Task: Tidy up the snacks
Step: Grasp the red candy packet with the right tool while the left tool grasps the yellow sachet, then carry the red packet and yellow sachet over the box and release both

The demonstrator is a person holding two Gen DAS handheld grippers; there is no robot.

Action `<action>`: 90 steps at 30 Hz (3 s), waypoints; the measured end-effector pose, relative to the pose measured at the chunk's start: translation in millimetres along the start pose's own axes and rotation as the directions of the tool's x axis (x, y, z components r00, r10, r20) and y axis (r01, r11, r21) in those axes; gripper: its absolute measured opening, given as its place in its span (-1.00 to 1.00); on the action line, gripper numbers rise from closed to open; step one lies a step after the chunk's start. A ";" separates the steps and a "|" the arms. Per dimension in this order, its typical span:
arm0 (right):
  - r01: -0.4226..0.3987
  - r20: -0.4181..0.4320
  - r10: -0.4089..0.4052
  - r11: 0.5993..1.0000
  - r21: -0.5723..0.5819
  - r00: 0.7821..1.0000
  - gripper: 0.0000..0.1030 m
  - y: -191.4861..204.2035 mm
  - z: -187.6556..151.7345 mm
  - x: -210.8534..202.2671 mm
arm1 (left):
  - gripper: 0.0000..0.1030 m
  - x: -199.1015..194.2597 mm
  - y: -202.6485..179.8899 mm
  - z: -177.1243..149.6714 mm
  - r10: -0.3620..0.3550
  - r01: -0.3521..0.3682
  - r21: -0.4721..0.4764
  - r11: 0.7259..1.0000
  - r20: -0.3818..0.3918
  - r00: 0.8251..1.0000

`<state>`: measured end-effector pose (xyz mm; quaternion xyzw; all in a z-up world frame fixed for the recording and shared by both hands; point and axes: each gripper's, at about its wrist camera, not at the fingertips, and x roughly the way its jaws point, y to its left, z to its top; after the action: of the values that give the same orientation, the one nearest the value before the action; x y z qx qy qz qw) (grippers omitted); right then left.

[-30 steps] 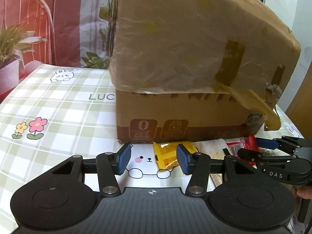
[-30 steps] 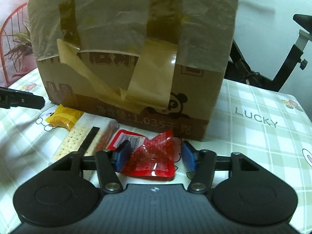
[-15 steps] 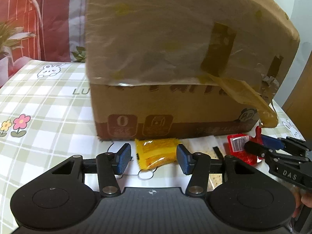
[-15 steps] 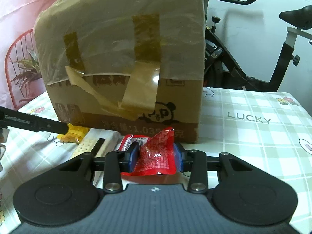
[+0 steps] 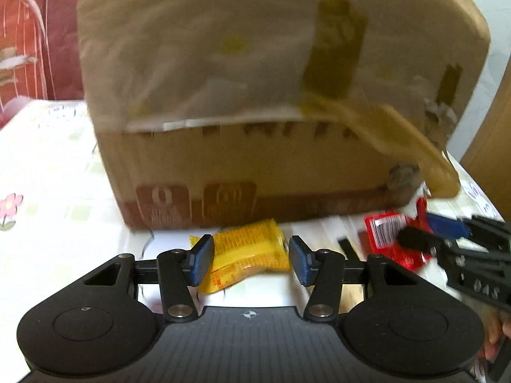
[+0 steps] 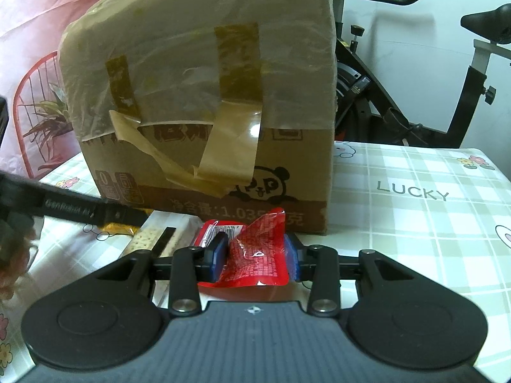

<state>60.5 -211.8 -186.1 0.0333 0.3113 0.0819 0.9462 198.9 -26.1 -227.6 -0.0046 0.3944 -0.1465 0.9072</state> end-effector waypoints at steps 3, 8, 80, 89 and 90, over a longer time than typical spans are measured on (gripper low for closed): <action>0.000 0.002 0.000 1.000 0.009 1.000 -0.22 -0.6 -0.2 -0.9 | 0.05 -8.7 0.4 -11.0 -0.028 0.027 -0.047 0.999 -0.003 1.000; -0.003 -0.006 0.003 1.000 0.012 1.000 -0.23 -0.9 0.3 0.4 | 0.05 -22.5 -9.7 -26.8 -0.087 0.085 -0.077 0.993 -0.020 0.996; 0.060 0.017 -0.061 0.997 0.056 0.998 -0.22 -1.9 -0.6 -20.0 | -0.32 -76.5 16.2 -38.9 0.013 -0.011 -0.018 1.000 0.136 0.991; 0.143 0.064 -0.154 0.979 0.146 0.986 -0.22 -17.0 0.7 -69.1 | -0.32 -98.5 14.7 -26.4 0.007 0.001 -0.039 0.999 0.208 0.978; 0.149 0.075 -0.161 0.978 0.144 0.984 -0.22 -16.6 4.5 -73.2 | -0.32 -103.8 13.8 -22.0 0.010 -0.002 -0.035 0.999 0.225 0.974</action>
<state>7.4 -241.1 -141.6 0.0776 0.2769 -0.0155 0.9576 119.6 17.5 -170.4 -0.0356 0.2913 -0.1354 0.9463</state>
